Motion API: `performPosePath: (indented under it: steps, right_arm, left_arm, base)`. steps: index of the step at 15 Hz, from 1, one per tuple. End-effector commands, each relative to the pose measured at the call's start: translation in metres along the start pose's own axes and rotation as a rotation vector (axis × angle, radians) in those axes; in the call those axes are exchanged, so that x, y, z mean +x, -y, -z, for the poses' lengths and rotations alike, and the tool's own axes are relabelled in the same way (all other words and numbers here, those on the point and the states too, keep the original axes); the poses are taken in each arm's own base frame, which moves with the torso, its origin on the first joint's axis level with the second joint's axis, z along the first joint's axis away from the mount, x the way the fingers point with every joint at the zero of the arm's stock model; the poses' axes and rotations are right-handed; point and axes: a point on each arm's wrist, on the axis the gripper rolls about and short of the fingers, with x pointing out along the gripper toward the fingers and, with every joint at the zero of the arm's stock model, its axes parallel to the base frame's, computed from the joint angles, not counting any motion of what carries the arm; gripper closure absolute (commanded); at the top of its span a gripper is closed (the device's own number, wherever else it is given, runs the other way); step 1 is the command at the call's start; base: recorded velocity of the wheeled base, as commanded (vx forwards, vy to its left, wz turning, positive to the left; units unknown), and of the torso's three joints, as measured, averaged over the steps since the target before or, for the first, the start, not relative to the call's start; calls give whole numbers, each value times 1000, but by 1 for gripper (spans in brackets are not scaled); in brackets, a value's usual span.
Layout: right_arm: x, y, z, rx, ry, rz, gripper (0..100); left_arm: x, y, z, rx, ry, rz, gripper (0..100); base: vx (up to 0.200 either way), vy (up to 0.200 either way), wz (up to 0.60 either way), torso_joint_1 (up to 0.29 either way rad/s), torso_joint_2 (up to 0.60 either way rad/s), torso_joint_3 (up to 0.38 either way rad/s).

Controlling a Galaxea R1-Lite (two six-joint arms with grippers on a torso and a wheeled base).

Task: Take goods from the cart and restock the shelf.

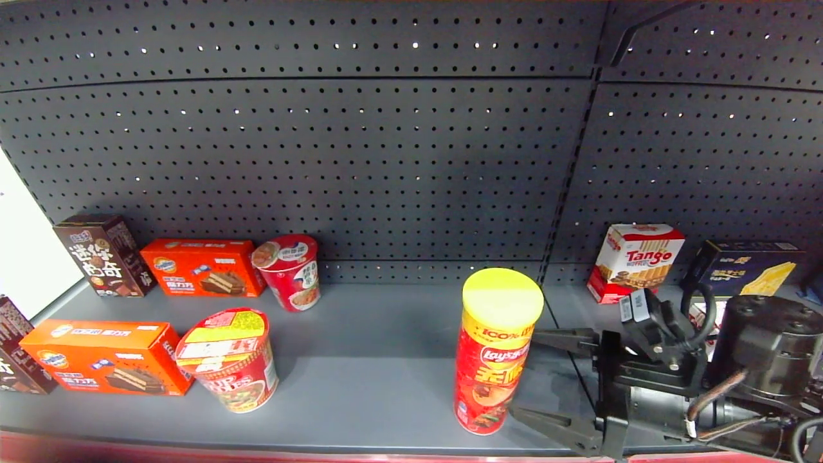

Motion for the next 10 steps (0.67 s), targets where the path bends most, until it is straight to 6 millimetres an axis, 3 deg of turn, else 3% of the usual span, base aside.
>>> performPosePath:
  steps: [1,8,10]
  right_arm:
    - [-20,-10,-5,-16,28,18,0]
    - [-62,-28,-47,-34,79,119,0]
    - [-89,-43,-58,11,86,231,0]
  left_arm:
    - [0,0,0,-1,0,0,100]
    - [2,0,3,-1,-14,1,100]
    - [2,0,3,-3,-10,1,100]
  base:
    - [0,0,0,0,0,0]
    - [0,0,0,0,0,0]
    - [0,0,0,0,0,0]
